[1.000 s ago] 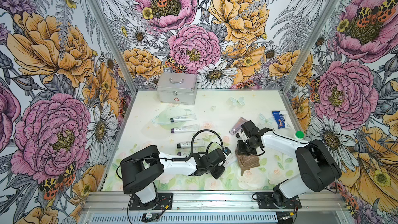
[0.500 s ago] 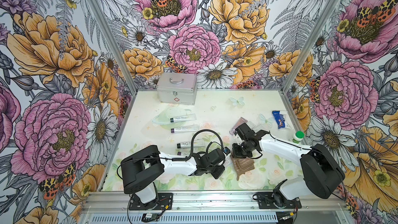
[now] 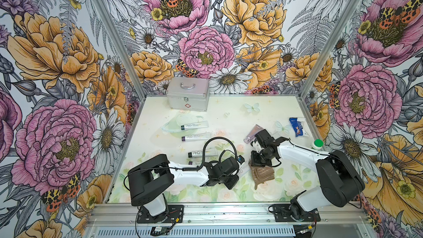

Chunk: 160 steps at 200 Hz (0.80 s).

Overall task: Wipe the surface of the toothpaste tube
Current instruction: Wipe the dirt from the toothpaste tube.

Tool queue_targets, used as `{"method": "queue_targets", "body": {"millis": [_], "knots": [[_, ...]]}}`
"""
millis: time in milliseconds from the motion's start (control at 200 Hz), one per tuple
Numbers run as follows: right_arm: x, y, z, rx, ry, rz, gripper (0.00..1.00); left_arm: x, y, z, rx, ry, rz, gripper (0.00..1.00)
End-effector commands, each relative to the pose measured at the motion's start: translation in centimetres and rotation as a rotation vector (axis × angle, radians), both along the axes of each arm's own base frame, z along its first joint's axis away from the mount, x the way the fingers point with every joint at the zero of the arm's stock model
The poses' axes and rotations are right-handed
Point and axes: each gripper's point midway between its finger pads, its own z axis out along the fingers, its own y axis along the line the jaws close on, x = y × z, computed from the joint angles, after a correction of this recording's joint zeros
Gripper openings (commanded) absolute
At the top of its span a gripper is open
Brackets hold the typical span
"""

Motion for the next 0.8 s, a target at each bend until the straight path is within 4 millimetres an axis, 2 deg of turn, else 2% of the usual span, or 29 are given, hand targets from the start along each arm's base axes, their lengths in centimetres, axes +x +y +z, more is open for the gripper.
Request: {"method": "queue_targets", "body": {"millis": [0,230,355,515,796], "knots": [[-0.2,-2.5,-1.1,-0.119,0.018,0.002,0.00,0.5,0.7,0.3,0.000,-0.018,0.021,0.35],[0.8,1.2,3.1,0.063,-0.033,0.010,0.00,0.7,0.2,0.5,-0.005,-0.022,0.015,0.34],[0.6,3.4,4.1,0.104,-0.037,0.047,0.00,0.7,0.1,0.4,-0.002,-0.020,0.012,0.35],[0.0,5.0,3.7,0.092,-0.022,0.095,0.00,0.7,0.0,0.3,-0.001,-0.016,0.011,0.35],[0.0,3.5,0.7,-0.018,0.008,0.109,0.00,0.8,-0.2,0.6,-0.004,-0.022,0.008,0.34]]}}
